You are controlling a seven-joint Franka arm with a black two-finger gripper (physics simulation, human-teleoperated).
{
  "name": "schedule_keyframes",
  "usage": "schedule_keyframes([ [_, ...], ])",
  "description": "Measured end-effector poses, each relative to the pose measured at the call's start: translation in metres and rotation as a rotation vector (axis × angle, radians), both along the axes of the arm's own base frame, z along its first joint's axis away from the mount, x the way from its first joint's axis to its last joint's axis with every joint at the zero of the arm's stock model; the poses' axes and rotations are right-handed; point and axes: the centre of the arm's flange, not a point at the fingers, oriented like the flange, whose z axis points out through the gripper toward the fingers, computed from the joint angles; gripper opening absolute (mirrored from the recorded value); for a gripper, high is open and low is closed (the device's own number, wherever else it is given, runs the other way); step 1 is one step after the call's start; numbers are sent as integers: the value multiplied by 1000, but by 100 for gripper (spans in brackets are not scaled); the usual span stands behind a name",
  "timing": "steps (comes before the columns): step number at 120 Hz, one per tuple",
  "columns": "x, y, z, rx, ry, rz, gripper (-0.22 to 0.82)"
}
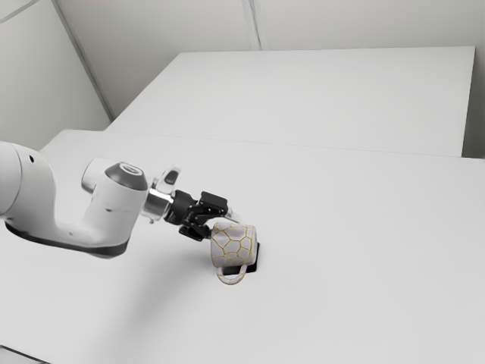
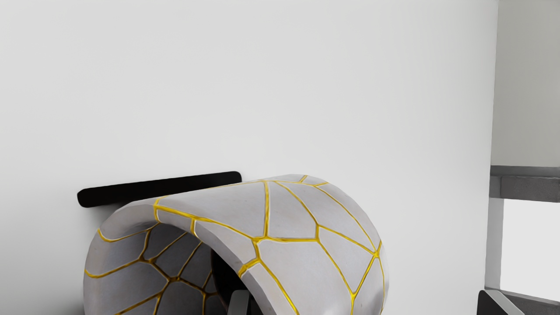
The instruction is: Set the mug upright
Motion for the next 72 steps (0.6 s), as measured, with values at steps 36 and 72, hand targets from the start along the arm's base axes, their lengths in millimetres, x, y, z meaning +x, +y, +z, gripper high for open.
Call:
schedule_keyframes([
  [36,-1,-1,-3,-8,-76,-34,21],
  [72,0,-4,3,8,-143,-77,-9],
])
